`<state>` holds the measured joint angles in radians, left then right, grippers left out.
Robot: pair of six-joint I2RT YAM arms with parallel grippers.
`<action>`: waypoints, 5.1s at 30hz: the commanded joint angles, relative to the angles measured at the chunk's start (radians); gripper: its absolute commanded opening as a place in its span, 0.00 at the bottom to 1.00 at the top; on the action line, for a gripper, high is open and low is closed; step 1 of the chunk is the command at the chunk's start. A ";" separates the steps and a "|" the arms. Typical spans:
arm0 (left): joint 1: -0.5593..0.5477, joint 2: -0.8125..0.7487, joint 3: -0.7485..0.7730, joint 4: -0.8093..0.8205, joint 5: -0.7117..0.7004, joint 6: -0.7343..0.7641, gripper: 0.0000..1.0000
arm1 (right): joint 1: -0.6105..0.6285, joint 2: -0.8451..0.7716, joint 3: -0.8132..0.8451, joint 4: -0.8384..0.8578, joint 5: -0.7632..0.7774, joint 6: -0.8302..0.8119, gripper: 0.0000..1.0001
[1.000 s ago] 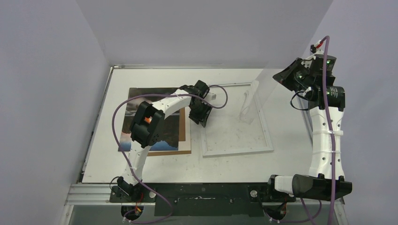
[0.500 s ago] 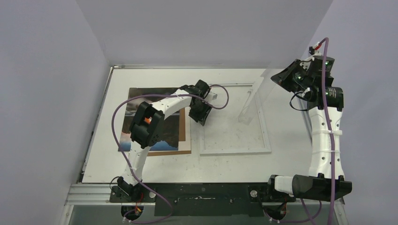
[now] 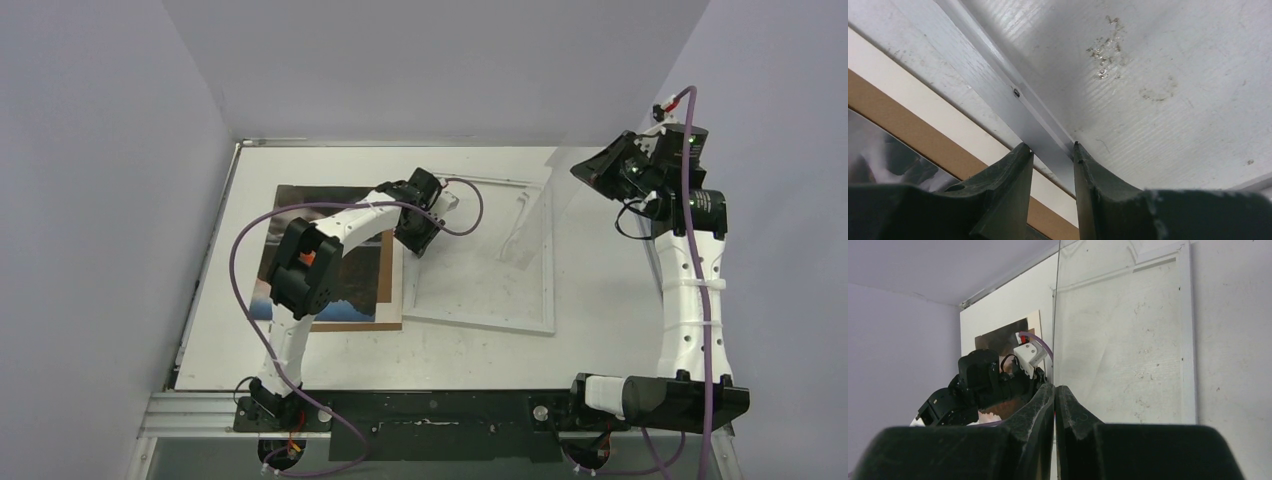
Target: Put the photo into the frame
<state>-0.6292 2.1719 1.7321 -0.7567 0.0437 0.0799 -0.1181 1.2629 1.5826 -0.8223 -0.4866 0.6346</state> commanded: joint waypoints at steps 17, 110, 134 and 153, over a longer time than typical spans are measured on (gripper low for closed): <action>0.049 -0.060 -0.114 0.039 -0.095 0.103 0.02 | 0.179 0.006 -0.014 0.075 0.048 0.032 0.05; 0.271 -0.174 -0.279 0.105 0.297 -0.118 0.26 | 0.344 0.140 -0.489 0.395 0.141 -0.142 0.05; 0.269 -0.148 -0.287 0.106 0.291 -0.119 0.14 | 0.388 0.035 -0.540 0.506 0.075 -0.139 0.05; 0.269 -0.148 -0.294 0.113 0.315 -0.127 0.11 | 0.399 0.026 -0.530 0.588 0.011 -0.076 0.05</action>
<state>-0.3584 2.0148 1.4258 -0.6762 0.3401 -0.0422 0.2722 1.2953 1.0302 -0.3202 -0.4347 0.5377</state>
